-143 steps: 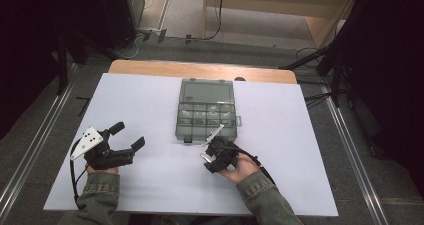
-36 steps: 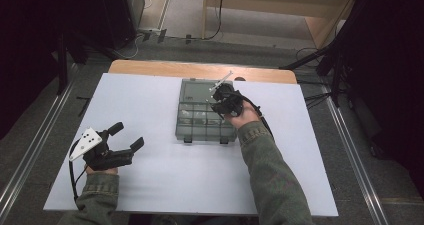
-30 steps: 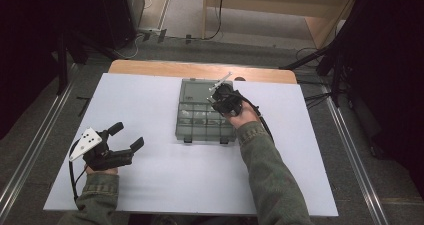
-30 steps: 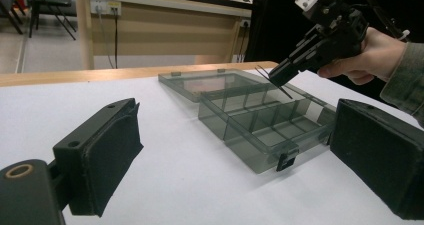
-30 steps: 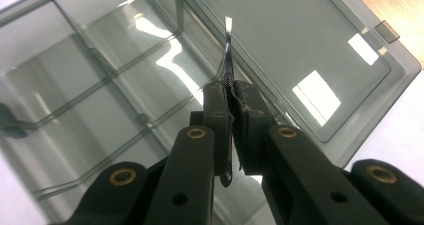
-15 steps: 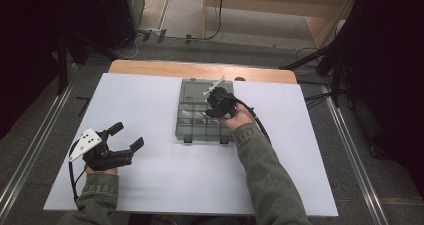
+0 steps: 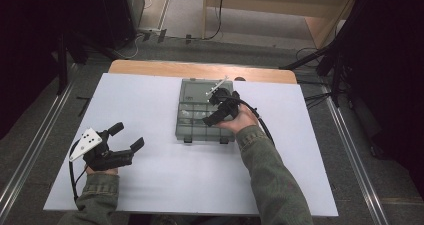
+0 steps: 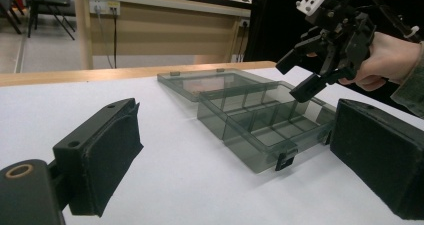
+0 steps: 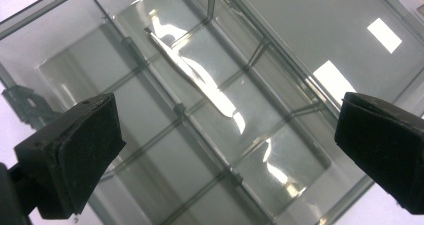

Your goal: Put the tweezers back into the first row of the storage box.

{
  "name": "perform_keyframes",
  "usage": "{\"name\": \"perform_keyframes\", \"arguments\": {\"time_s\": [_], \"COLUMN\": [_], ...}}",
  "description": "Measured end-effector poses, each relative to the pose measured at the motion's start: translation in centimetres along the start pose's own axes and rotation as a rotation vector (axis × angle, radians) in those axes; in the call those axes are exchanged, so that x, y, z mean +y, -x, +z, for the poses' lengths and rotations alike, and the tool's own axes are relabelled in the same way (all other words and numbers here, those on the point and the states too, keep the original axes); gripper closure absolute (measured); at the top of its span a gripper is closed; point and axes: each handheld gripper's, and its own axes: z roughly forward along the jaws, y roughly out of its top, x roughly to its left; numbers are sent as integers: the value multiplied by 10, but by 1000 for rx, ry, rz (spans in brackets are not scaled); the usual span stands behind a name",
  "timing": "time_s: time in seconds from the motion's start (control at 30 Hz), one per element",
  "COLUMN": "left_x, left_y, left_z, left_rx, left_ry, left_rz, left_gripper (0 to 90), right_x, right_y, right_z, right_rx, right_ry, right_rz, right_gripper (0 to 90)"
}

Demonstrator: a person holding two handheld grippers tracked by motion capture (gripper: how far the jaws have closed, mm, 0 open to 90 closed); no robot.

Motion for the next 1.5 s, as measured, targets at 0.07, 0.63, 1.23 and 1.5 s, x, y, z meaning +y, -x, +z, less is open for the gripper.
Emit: {"name": "perform_keyframes", "arguments": {"time_s": [0.07, 0.63, 1.23, 1.5], "left_x": [0, -1, -1, -1], "left_y": [0, 1, 0, 1], "left_z": [0, 2, 4, 6], "left_rx": [0, -2, -10, -12], "left_ry": [1, -5, 0, 0], "left_rz": [0, -1, -9, -7], "left_gripper": [57, 57, 58, 57], "right_x": [-1, -36, -94, -121], "right_y": [-1, 7, 5, -5], "right_z": [-4, -27, -54, -68], "right_rx": [-5, 2, -11, -25], "right_ry": [1, 45, 173, 283], "right_rz": [3, 91, 175, 233], "right_gripper": [0, 0, 0, 0]}}
